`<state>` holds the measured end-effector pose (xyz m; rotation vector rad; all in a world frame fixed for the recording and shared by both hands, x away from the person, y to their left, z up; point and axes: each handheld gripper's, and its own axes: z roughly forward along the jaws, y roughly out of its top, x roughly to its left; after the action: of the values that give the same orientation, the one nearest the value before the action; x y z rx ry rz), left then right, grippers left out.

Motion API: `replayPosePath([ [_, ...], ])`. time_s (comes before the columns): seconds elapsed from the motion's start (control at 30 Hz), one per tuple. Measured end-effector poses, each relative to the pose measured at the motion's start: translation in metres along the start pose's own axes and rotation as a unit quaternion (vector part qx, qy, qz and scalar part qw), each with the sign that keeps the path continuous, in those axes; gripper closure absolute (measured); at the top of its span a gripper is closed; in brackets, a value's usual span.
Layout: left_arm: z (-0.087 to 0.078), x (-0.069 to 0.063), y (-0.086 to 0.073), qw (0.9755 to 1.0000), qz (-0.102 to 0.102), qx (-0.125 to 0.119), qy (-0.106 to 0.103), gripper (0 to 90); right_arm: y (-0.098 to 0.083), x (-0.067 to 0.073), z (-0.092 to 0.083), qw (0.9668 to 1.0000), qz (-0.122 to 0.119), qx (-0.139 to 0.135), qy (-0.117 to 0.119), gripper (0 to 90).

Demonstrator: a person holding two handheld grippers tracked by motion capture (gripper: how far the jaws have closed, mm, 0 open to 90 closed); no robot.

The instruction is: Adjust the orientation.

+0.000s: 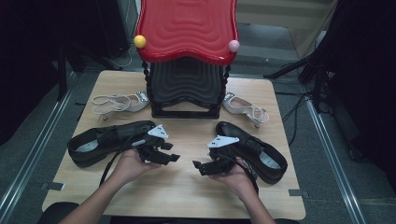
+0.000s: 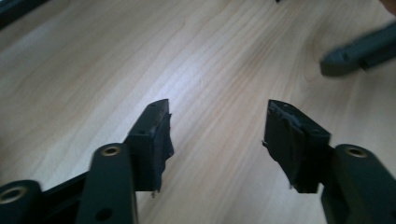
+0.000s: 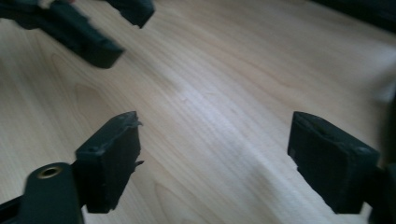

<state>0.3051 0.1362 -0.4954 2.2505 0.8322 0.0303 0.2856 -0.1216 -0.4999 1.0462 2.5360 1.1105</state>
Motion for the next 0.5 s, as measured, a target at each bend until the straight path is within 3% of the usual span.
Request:
replayPosePath([
  [0.1,-0.004,0.0,-0.004,0.9998,0.013,0.015,-0.001,44.6,0.003,0.0,-0.006,0.9999,-0.002,-0.013,-0.005,23.2],
  [0.27,-0.009,0.0,-0.005,0.9996,0.022,0.018,-0.002,46.0,0.005,-0.001,-0.009,0.9998,0.0,-0.017,0.012,28.3],
  [0.33,-0.012,0.001,-0.005,0.9997,0.022,0.012,-0.006,45.6,0.004,0.002,-0.011,0.9993,-0.028,-0.022,-0.006,37.3],
  [0.4,-0.012,0.001,-0.005,0.9997,0.023,0.011,-0.002,45.6,0.004,0.002,-0.012,0.9991,-0.035,-0.024,-0.003,40.5],
  [0.47,-0.013,0.003,-0.004,0.9997,0.021,0.011,-0.009,43.5,0.007,-0.001,-0.013,0.9994,-0.025,-0.014,0.021,46.6],
  [0.5,-0.013,0.003,-0.004,0.9997,0.021,0.011,-0.009,42.9,0.007,-0.001,-0.013,0.9994,-0.025,-0.014,0.021,46.6],
])
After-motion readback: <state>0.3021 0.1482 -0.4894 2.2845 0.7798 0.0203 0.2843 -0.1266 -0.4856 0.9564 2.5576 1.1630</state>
